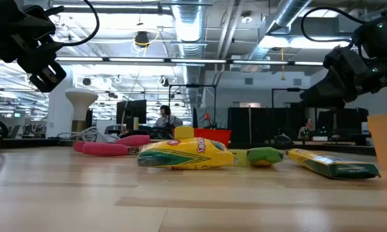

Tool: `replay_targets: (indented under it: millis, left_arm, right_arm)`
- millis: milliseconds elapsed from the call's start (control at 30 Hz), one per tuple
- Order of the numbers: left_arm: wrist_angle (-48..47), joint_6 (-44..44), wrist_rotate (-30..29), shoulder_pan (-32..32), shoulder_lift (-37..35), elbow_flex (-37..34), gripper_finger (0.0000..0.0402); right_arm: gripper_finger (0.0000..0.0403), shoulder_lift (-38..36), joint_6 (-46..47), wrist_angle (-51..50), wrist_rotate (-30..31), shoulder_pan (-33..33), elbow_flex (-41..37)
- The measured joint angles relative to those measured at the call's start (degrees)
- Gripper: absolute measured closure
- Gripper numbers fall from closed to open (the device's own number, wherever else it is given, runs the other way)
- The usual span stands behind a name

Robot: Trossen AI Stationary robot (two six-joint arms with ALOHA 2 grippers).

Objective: Pick & Place School Supplies
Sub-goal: Put the crayon box into the orange bin

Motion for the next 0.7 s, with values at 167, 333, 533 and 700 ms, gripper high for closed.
replay_targets:
  millis: [167,333,533,700]
  left_arm:
    - [0.0,0.0,0.0,0.0,0.0,-0.02,0.0271]
    - [0.0,0.0,0.0,0.0,0.0,0.0,0.0271]
    - [0.0,0.0,0.02,-0.02,0.02,0.0,0.0271]
    - [0.0,0.0,0.02,0.0,0.02,-0.01,0.0271]
  right_arm:
    - [0.022,0.01,-0.01,0.02,0.02,0.0,0.0]
    - [0.0222,-0.01,0.0,0.02,0.01,-0.02,0.0]
    - [0.022,-0.01,0.01,0.02,0.02,0.0,0.0]
    - [0.0218,0.0,-0.01,0.0,0.0,-0.01,0.0]
